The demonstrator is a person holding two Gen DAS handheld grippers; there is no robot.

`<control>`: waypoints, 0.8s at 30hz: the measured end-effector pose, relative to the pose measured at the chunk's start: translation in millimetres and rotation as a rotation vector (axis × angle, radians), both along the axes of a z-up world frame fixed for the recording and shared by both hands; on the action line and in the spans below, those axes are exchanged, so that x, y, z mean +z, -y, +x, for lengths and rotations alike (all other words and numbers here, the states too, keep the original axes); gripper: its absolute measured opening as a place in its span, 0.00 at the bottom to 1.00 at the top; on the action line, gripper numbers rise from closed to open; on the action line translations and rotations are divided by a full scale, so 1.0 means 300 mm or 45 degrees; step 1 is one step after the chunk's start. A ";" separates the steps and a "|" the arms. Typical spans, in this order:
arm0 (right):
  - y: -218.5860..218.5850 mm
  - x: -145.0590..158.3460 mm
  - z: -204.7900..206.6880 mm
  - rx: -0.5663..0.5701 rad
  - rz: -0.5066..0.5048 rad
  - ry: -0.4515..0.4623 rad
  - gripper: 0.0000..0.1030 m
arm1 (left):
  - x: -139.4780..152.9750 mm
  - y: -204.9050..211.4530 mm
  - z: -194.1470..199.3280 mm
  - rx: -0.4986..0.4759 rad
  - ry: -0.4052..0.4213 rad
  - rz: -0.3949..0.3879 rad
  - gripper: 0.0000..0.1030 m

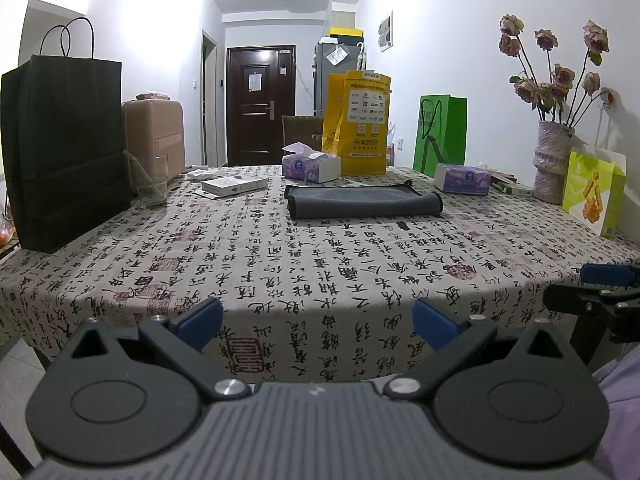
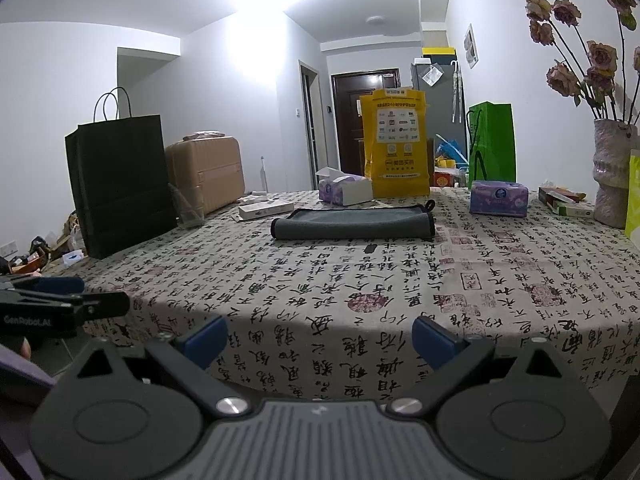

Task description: Fold towel

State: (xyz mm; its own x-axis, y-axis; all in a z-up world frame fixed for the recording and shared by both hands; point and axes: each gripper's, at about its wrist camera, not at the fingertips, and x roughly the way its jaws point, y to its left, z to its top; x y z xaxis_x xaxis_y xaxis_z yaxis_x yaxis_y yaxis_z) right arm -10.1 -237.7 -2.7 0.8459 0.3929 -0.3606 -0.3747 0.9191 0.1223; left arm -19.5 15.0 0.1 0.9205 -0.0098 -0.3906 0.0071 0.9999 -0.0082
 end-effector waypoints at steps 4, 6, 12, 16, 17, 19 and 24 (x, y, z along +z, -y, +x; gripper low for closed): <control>0.001 0.000 0.000 -0.001 -0.001 0.002 0.96 | 0.002 -0.001 0.001 0.001 0.003 0.001 1.00; 0.001 0.001 0.000 -0.001 -0.003 0.005 0.96 | 0.004 -0.003 0.002 0.001 0.005 0.001 1.00; 0.001 0.004 0.000 0.005 -0.004 0.011 0.96 | 0.009 -0.004 0.003 0.000 0.009 0.002 1.00; 0.001 0.004 0.001 0.005 -0.003 0.011 0.96 | 0.011 -0.004 0.003 0.000 0.010 0.002 1.00; 0.001 0.004 0.001 0.005 -0.004 0.011 0.96 | 0.011 -0.004 0.003 0.000 0.010 0.002 1.00; 0.001 0.004 0.001 0.005 -0.004 0.011 0.96 | 0.011 -0.004 0.003 0.000 0.010 0.002 1.00; 0.004 0.003 0.001 0.005 -0.004 0.012 0.96 | 0.014 -0.003 0.005 -0.002 0.011 0.004 1.00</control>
